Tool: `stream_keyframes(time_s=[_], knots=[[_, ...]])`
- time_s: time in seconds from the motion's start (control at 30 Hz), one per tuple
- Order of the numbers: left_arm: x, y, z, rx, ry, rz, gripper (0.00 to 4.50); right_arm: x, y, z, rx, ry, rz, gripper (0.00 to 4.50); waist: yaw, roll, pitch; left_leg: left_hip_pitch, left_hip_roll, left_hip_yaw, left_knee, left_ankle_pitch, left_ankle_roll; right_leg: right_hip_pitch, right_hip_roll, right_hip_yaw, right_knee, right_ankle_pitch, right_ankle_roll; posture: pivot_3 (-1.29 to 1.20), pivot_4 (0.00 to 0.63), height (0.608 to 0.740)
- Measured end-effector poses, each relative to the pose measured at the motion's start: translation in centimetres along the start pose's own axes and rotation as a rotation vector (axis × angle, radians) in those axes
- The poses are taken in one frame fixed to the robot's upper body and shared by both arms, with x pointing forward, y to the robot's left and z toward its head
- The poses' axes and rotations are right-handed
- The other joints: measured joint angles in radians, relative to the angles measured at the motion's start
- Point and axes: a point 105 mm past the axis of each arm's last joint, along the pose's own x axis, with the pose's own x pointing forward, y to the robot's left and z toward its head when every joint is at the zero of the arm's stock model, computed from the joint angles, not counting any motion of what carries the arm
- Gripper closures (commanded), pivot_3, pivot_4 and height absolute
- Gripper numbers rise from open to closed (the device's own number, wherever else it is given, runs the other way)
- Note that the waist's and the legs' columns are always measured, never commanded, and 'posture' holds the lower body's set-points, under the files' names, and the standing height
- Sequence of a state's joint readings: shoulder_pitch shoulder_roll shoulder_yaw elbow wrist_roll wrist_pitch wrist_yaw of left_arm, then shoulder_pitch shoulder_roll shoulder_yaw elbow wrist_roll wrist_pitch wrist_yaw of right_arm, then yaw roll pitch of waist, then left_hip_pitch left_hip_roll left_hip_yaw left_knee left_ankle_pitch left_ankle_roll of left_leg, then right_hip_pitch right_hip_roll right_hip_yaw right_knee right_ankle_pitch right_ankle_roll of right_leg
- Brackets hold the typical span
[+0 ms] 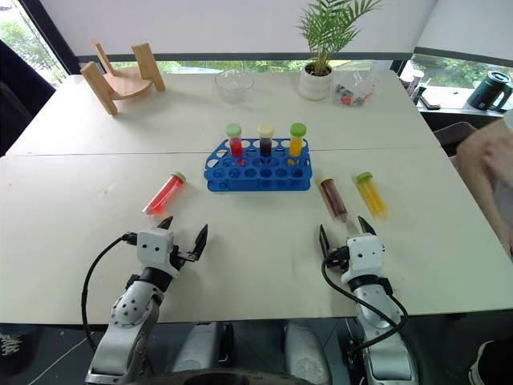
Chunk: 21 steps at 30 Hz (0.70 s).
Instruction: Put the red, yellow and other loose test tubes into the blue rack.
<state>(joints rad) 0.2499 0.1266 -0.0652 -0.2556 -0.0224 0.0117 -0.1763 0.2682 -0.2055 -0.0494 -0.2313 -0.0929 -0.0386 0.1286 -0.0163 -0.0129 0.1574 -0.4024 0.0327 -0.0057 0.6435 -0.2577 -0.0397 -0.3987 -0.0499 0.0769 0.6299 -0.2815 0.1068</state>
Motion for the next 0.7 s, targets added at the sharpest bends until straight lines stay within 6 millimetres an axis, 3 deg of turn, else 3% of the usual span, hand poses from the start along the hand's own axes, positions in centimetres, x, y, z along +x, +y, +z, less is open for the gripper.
stream_keyframes(time_s=[0.7], knots=[[0.2, -0.18, 0.04, -0.009, -0.003, -0.019, 0.01, -0.15, -0.12, -0.16, -0.006, 0.007, 0.003, 0.0, 0.003, 0.0, 0.0, 0.0, 0.0, 0.0, 0.0, 0.0, 0.0, 0.001, 0.0, 0.0, 0.0, 0.0, 0.0, 0.0, 0.15, 0.74]])
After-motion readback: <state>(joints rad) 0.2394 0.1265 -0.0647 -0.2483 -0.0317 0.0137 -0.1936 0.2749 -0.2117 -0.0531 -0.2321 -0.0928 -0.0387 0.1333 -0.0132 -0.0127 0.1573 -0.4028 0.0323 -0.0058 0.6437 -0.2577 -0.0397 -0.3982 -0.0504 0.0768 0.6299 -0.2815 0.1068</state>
